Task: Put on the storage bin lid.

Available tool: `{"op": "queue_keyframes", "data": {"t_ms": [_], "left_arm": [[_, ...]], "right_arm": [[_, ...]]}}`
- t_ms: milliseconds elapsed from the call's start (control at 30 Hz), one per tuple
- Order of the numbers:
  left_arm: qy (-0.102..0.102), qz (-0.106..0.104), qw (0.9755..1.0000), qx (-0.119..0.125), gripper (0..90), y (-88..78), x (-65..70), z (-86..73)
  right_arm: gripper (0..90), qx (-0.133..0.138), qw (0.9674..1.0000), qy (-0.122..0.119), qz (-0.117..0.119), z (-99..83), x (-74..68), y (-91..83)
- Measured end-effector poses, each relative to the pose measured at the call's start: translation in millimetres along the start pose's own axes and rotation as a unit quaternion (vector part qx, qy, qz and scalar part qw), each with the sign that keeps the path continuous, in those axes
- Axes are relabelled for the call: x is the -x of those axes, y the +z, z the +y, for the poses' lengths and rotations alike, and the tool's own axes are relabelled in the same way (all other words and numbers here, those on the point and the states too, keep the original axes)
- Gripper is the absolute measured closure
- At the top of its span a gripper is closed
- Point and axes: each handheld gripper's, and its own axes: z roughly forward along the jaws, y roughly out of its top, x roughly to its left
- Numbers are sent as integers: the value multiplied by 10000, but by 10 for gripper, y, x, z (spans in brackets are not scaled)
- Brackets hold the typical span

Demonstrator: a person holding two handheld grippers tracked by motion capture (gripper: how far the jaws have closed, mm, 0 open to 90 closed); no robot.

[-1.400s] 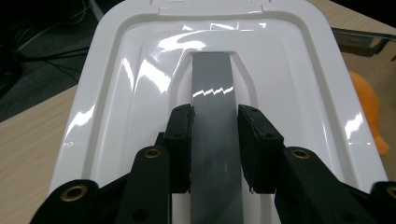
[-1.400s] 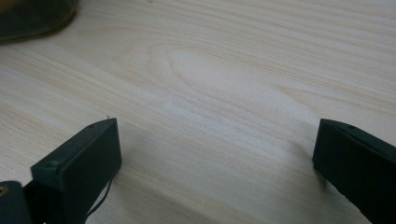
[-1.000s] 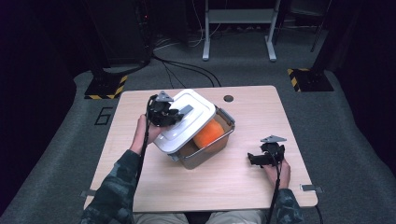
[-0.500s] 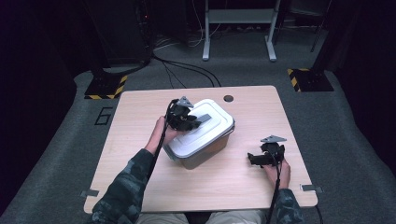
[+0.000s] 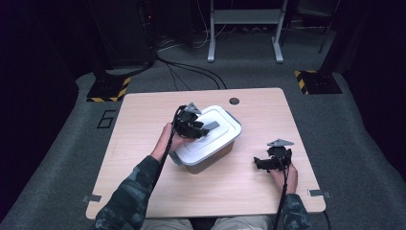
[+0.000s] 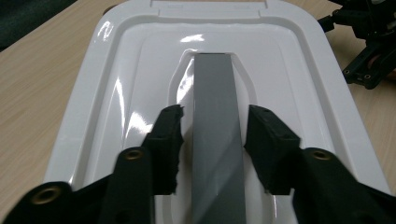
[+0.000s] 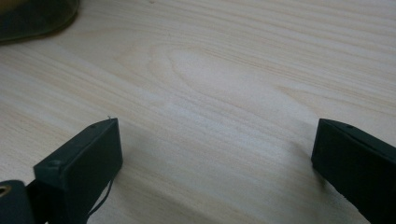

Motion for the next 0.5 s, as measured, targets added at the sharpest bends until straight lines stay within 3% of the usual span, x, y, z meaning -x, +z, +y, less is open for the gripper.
{"op": "queue_keyframes", "data": {"t_ms": [67, 133, 333, 500], "left_arm": [[-78, 85, 9998, 145, 335, -106, -14, -41], [-126, 136, 9996, 205, 271, -151, -21, -63], [-287, 520, 9972, 445, 167, -485, -122, -289], [-542, 992, 9914, 657, 145, -786, -272, -634]], "right_arm": [[12, -2, 10000, -4, 5, 0, 0, -1], [13, -3, 10000, -3, 6, 0, 0, -1], [13, -2, 10000, -6, 5, 0, -1, -1], [13, -2, 10000, -5, -6, 0, -2, -1]]}}
